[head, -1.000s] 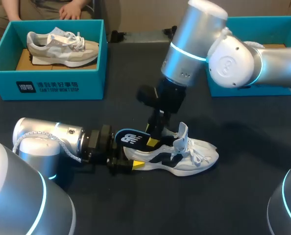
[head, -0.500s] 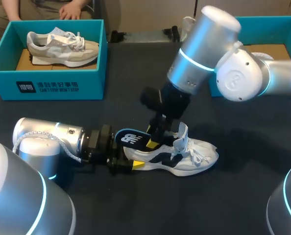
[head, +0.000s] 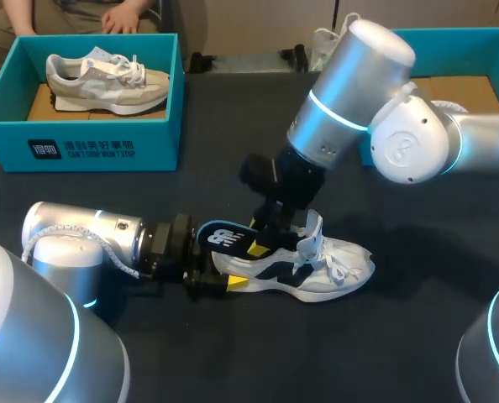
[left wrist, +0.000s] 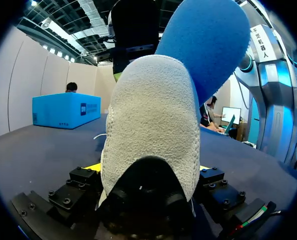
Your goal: Take the shoe out of the shoebox, open the shoe tongue, remove and reinsert the insole, then place the shoe into the shoebox
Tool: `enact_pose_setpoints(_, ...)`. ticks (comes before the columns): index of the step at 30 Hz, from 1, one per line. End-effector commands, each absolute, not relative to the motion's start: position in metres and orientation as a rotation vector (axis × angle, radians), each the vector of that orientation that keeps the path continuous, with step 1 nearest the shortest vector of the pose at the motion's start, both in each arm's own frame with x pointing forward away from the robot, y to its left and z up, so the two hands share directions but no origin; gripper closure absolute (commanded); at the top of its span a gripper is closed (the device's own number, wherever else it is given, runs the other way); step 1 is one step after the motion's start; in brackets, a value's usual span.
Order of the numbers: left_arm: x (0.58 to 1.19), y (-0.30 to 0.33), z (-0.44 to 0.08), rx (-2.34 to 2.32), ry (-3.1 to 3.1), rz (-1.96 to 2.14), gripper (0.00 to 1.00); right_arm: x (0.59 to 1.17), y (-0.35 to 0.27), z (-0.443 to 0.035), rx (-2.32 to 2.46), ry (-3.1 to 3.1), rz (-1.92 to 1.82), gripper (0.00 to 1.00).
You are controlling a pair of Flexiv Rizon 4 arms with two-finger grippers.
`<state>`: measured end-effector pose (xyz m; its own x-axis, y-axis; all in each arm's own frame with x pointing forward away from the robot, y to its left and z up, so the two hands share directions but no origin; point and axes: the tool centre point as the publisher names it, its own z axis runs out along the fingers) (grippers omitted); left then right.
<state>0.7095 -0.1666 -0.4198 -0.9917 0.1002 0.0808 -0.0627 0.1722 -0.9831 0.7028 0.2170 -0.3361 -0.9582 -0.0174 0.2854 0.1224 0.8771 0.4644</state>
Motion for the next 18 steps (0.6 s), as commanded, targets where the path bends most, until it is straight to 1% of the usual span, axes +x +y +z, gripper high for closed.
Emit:
enact_pose_setpoints(1, 0.7095, -0.1677, -0.4198, -0.036, -2.305, 1.944, 1.0, 0.7031, 0.2205, -0.3417, -0.079, -2.759, -0.718, 0.53)
enact_pose_setpoints(7, 0.7095, -0.1677, -0.4198, -0.036, -2.305, 1.944, 1.0, 0.7041, 0.2249, -0.3434, -0.068, -2.752, -0.727, 0.54)
enact_pose_setpoints(12, 0.7095, -0.1677, -0.4198, -0.036, -2.305, 1.944, 1.0, 0.7051, 0.2278, -0.3422, -0.064, -2.755, -0.735, 0.58)
enact_pose_setpoints(13, 0.7095, -0.1677, -0.4198, -0.036, -2.305, 1.944, 1.0, 0.7053, 0.2283, -0.3416, -0.063, -2.757, -0.735, 0.62)
enact_pose_setpoints(14, 0.7095, -0.1677, -0.4198, -0.036, -2.305, 1.944, 1.0, 0.7055, 0.2285, -0.3411, -0.062, -2.759, -0.735, 0.67)
enact_pose_setpoints(15, 0.7095, -0.1677, -0.4198, -0.036, -2.305, 1.944, 1.0, 0.7057, 0.2288, -0.3407, -0.062, -2.761, -0.735, 0.78)
enact_pose_setpoints(16, 0.7095, -0.1677, -0.4198, -0.036, -2.305, 1.944, 1.0, 0.7059, 0.2293, -0.3404, -0.063, -2.763, -0.735, 1.0)
enact_pose_setpoints(18, 0.7095, -0.1677, -0.4198, -0.036, -2.305, 1.944, 1.0, 0.7063, 0.2305, -0.3401, -0.062, -2.765, -0.737, 1.0)
